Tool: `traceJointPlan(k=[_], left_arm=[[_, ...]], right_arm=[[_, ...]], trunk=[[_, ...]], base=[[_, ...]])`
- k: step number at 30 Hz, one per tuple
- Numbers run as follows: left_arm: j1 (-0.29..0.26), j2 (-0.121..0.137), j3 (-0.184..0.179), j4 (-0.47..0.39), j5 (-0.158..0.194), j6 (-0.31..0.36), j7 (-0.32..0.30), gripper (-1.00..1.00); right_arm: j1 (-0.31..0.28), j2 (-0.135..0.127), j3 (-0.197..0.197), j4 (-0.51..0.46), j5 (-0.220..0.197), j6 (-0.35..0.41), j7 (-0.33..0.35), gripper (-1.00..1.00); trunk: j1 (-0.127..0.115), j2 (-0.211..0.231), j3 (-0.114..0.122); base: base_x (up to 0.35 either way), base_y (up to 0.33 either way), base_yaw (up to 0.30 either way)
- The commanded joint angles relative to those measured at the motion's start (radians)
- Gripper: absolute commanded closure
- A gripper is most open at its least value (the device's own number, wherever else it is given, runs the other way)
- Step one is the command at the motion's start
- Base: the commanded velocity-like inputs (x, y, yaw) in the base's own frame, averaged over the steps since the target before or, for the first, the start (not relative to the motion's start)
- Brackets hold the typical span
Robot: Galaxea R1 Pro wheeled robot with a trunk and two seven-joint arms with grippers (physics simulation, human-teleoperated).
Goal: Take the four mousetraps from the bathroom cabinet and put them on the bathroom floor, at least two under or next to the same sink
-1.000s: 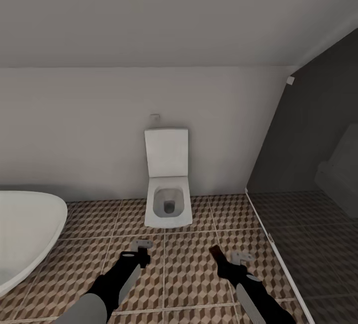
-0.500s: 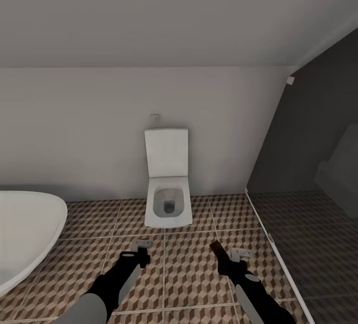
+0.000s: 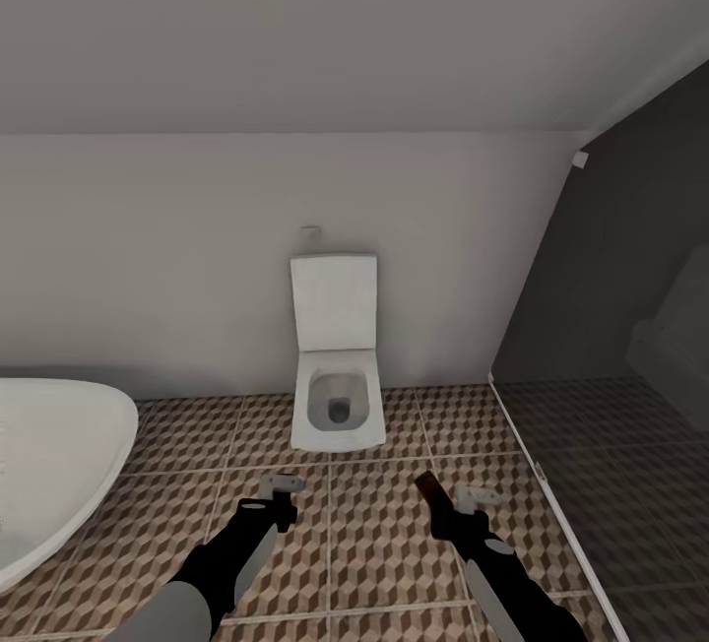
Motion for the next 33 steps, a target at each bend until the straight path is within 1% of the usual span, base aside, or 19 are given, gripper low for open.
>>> traceJointPlan(k=[1,9,24,33], left_arm=[[-0.001,0.001,-0.008,-0.001,0.009,0.005,0.011,1.00],[-0.001,0.001,-0.008,0.000,0.009,0.005,0.011,1.00],[-0.001,-0.001,-0.008,0.002,0.009,0.005,0.011,1.00],[-0.001,-0.001,-0.008,0.002,0.009,0.005,0.011,1.00]], right_arm=[[-0.001,-0.001,0.005,-0.004,-0.009,0.004,-0.010,1.00],[-0.001,-0.001,0.005,-0.010,-0.009,0.004,-0.010,1.00],[-0.001,-0.001,0.005,-0.010,-0.009,0.004,-0.011,1.00],[-0.001,-0.001,0.005,-0.011,-0.009,0.004,-0.012,1.00]], trunk=[[0.001,-0.002,-0.002],[0.001,-0.002,-0.003],[0.001,-0.002,-0.025],[0.001,-0.002,-0.028]], base=[[0.000,0.006,0.000],[0.000,0.001,0.000],[0.000,0.000,0.000],[0.001,0.000,0.000]])
